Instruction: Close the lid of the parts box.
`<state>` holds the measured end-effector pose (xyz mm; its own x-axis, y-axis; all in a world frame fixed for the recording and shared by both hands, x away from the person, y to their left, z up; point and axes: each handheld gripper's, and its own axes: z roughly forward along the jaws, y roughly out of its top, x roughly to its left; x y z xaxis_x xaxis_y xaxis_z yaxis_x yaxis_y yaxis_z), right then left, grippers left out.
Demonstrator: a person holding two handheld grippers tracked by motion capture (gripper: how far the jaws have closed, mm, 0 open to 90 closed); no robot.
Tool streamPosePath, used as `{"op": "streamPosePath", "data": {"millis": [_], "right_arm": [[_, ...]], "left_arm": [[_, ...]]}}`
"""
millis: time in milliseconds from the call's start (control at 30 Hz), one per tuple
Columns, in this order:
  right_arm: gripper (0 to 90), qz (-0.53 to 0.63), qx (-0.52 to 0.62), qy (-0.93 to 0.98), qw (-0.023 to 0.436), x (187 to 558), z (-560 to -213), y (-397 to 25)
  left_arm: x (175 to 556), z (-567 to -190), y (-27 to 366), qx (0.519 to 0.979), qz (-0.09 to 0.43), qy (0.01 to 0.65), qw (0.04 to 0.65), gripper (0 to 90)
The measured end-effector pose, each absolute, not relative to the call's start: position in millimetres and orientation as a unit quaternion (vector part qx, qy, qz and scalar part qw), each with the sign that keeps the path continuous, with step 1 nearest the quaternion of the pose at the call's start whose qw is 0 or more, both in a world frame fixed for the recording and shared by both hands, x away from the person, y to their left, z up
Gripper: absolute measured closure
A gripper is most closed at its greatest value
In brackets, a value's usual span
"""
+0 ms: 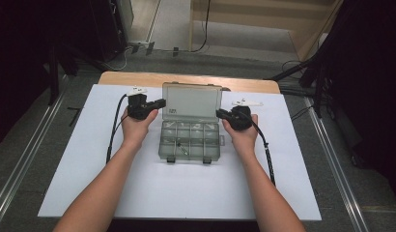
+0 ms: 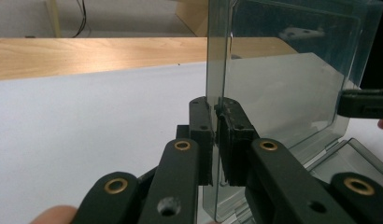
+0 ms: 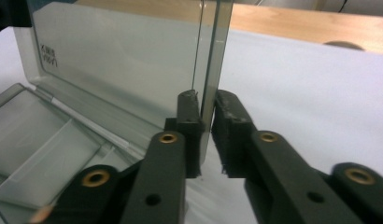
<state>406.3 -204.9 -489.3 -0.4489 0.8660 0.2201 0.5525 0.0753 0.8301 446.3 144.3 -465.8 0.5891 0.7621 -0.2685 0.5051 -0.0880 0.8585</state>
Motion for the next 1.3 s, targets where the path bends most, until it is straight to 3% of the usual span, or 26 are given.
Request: {"op": "streamPosePath", "data": {"millis": [300,533,767,933,1200,1300], "right_arm": [[72.3,0.487,0.506,0.69,0.175,415,-461,-212],[83.0,0.475,0.511,0.697,0.17,418,-461,-207],[85.0,0.472,0.507,0.699,0.177,416,-460,-206],[85.2,0.473,0.501,0.701,0.185,414,-460,-205],[85.2,0.475,0.493,0.702,0.195,411,-460,-204],[85.2,0.479,0.491,0.7,0.198,410,-461,-204]], "left_arm": [[442,-466,144,0.727,0.135,0.427,0.521,84.6],[441,-468,144,0.724,0.136,0.428,0.524,84.5],[439,-468,144,0.725,0.146,0.426,0.521,84.0],[439,-465,150,0.72,0.127,0.43,0.53,73.8],[440,-454,170,0.703,0.111,0.436,0.551,74.9],[445,-455,171,0.701,0.1,0.448,0.546,81.8]]}}
